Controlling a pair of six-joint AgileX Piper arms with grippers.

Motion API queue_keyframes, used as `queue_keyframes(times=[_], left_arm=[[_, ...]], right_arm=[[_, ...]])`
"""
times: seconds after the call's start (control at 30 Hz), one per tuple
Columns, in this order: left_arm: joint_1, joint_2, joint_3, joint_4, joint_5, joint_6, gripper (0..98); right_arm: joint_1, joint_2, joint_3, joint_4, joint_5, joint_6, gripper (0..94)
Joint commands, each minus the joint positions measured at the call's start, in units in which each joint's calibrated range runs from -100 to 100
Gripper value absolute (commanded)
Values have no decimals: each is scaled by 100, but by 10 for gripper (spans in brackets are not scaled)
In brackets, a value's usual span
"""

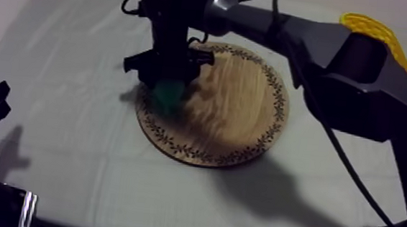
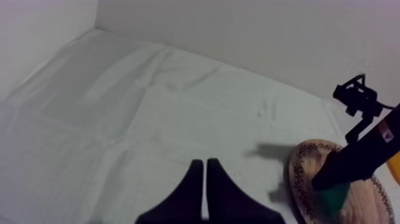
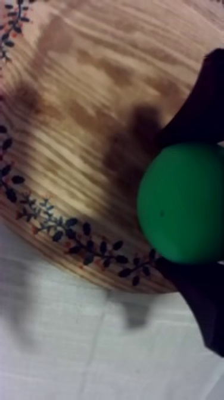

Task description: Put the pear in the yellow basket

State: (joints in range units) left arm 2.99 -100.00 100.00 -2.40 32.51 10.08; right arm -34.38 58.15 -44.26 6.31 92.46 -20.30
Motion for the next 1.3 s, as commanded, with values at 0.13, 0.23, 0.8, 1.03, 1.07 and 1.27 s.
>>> queue_keyframes(times=[0.13,0.23,0.8,1.03,1.07,1.27], left_arm=[[1,0,0,-2,-1,1,1],[1,0,0,-2,-1,1,1],[1,0,0,-2,-1,1,1],[1,0,0,-2,-1,1,1],[1,0,0,-2,-1,1,1],[1,0,0,-2,-1,1,1]], right_arm=[[291,-1054,694,173,-2,246,391],[542,-1649,1043,304,9,479,396],[2512,-3827,2558,965,-722,1556,404],[3145,-4173,3159,920,-1191,2042,410],[3224,-4190,3230,917,-1302,2077,410],[3623,-4088,3551,843,-1855,2203,411]])
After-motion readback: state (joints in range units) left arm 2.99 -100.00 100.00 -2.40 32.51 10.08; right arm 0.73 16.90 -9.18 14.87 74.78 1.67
